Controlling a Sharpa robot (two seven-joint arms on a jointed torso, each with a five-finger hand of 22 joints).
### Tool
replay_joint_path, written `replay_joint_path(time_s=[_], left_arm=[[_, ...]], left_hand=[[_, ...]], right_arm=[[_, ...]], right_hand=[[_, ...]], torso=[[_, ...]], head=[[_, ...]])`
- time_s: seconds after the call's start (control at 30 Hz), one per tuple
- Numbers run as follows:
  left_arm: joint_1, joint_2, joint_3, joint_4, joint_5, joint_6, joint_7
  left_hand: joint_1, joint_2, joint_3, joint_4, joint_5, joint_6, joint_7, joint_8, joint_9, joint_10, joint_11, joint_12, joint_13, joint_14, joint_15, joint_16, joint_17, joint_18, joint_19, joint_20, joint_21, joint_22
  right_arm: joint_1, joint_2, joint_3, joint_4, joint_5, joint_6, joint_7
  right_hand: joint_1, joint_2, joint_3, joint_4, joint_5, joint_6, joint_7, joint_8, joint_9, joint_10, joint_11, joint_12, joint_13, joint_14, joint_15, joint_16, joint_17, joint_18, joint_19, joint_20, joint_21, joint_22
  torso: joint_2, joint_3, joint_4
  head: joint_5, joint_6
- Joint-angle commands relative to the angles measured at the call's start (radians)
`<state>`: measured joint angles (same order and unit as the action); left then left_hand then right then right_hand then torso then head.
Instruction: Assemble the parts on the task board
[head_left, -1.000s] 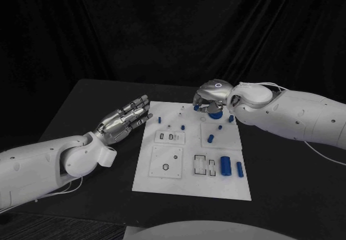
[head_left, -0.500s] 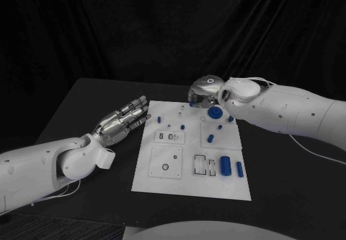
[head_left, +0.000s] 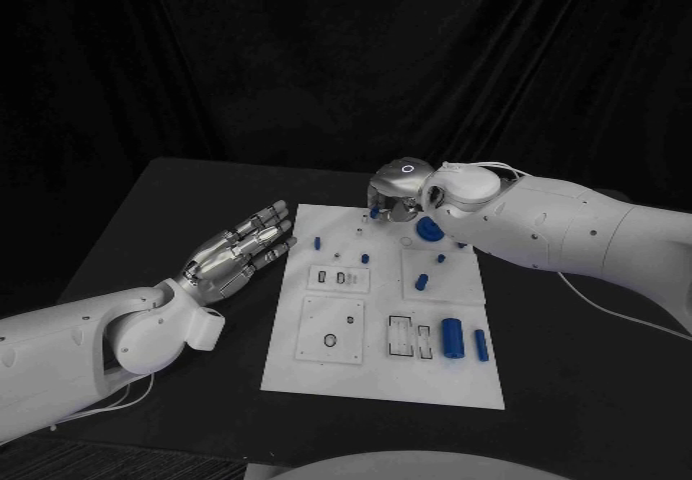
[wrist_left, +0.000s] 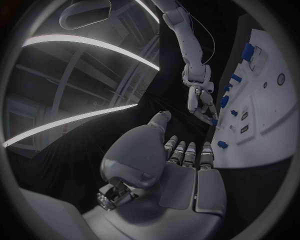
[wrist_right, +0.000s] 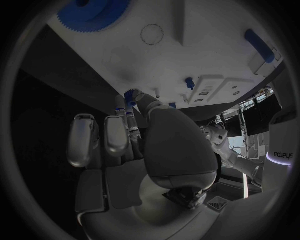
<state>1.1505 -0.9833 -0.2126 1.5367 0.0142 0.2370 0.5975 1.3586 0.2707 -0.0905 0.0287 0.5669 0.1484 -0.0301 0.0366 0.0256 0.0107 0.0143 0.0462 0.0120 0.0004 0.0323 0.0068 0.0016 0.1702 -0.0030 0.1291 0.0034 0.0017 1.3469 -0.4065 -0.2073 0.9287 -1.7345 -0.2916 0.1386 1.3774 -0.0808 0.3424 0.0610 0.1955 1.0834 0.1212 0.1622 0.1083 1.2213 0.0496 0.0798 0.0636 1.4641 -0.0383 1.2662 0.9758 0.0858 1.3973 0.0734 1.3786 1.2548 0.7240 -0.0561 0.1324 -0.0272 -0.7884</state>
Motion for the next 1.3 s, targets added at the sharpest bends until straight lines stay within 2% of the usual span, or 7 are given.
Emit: replay_joint_path(time_s=[0.03,0.27,0.37,0.53,0.8,1.17,1.3], left_arm=[[0.002,0.004,0.001,0.004,0.0,-0.003,0.025],[0.002,0.006,0.001,0.002,0.0,0.0,0.022],[0.002,0.004,0.001,0.003,0.0,0.0,0.022],[0.002,0.003,0.001,0.002,0.0,-0.001,0.021],[0.002,0.002,0.001,0.0,0.0,0.0,0.017],[0.002,0.005,0.001,-0.003,0.0,0.002,0.014],[0.002,0.006,0.001,-0.004,0.0,0.002,0.013]], left_hand=[[-0.008,0.0,0.0,-0.008,0.004,0.003,0.004,0.005,0.001,0.003,0.003,0.003,0.001,0.0,0.007,-0.007,-0.002,-0.004,0.003,0.006,-0.003,-0.002],[-0.01,0.002,0.002,-0.013,0.005,0.002,0.004,0.005,0.001,0.003,0.008,0.005,0.001,0.0,0.011,-0.007,-0.002,-0.005,0.003,0.008,-0.003,-0.002],[-0.01,0.002,0.002,-0.013,0.005,0.002,0.004,0.005,0.001,0.003,0.008,0.005,0.001,0.0,0.011,-0.007,-0.002,-0.005,0.003,0.008,-0.003,-0.002],[-0.011,0.002,0.003,-0.014,0.005,0.002,0.004,0.005,0.0,0.003,0.009,0.005,0.001,0.0,0.013,-0.007,-0.002,-0.005,0.003,0.01,-0.003,-0.002],[-0.012,0.003,0.003,-0.016,0.005,0.001,0.004,0.005,0.0,0.003,0.01,0.005,0.001,0.0,0.015,-0.007,-0.002,-0.005,0.003,0.011,-0.003,-0.002],[-0.014,0.004,0.004,-0.017,0.005,0.001,0.003,0.005,0.0,0.003,0.011,0.005,0.001,0.0,0.016,-0.007,-0.002,-0.006,0.003,0.013,-0.003,-0.002],[-0.015,0.004,0.004,-0.018,0.005,0.002,0.003,0.006,0.0,0.003,0.011,0.006,0.002,0.0,0.017,-0.007,-0.002,-0.006,0.003,0.014,-0.003,-0.002]], right_arm=[[-0.004,0.0,0.001,-0.004,-0.007,-0.007,-0.018],[-0.006,-0.002,0.001,0.0,-0.007,-0.021,-0.022],[-0.006,-0.005,0.001,0.005,-0.007,-0.028,-0.024],[-0.006,-0.009,0.001,0.01,-0.007,-0.045,-0.031],[-0.005,-0.018,0.001,0.016,-0.007,-0.076,-0.045],[-0.005,-0.011,0.001,0.017,-0.007,-0.071,-0.041],[-0.005,-0.004,0.001,0.012,-0.007,-0.068,-0.038]], right_hand=[[-0.002,0.001,0.003,0.001,-0.001,0.017,-0.027,-0.001,0.074,-0.001,0.002,-0.005,-0.001,0.007,0.004,0.004,0.0,-0.012,0.006,0.001,0.003,0.001],[-0.005,0.001,0.003,0.003,-0.004,0.015,-0.026,-0.002,0.075,0.0,0.002,-0.006,0.0,0.006,0.005,0.004,-0.001,-0.012,0.005,0.002,0.003,0.002],[-0.006,0.0,0.003,0.003,-0.005,0.015,-0.025,-0.003,0.076,0.001,0.002,-0.007,0.0,0.005,0.006,0.003,-0.001,-0.012,0.005,0.002,0.003,0.002],[-0.003,0.001,0.005,0.002,-0.004,0.015,-0.025,-0.003,0.077,0.002,0.002,-0.008,0.0,0.005,0.008,0.004,0.0,-0.012,0.005,0.003,0.003,0.003],[0.001,-0.001,0.008,-0.001,0.002,0.017,-0.022,-0.003,0.08,0.007,0.004,-0.009,0.001,0.006,0.012,0.007,0.006,-0.013,0.006,0.006,0.005,0.006],[-0.002,-0.003,0.009,0.001,0.001,0.014,-0.021,-0.005,0.082,0.005,0.007,-0.012,0.0,0.006,0.014,0.007,0.006,-0.013,0.006,0.008,0.005,0.007],[-0.004,-0.003,0.009,0.002,-0.001,0.013,-0.021,-0.006,0.082,0.004,0.008,-0.013,0.0,0.005,0.014,0.007,0.005,-0.013,0.006,0.009,0.005,0.008]], torso=[[0.001,-0.0006,0.0018],[-0.003,-0.001,-0.0014],[-0.006,-0.0034,-0.0076],[-0.008,-0.0036,-0.0015],[-0.009,-0.0042,-0.0026],[-0.01,-0.0038,-0.0057],[-0.008,-0.0037,-0.0031]], head=[[-0.003,0.005],[0.007,-0.006],[0.014,-0.009],[0.01,-0.013],[0.01,-0.013],[0.01,-0.012],[0.01,-0.011]])
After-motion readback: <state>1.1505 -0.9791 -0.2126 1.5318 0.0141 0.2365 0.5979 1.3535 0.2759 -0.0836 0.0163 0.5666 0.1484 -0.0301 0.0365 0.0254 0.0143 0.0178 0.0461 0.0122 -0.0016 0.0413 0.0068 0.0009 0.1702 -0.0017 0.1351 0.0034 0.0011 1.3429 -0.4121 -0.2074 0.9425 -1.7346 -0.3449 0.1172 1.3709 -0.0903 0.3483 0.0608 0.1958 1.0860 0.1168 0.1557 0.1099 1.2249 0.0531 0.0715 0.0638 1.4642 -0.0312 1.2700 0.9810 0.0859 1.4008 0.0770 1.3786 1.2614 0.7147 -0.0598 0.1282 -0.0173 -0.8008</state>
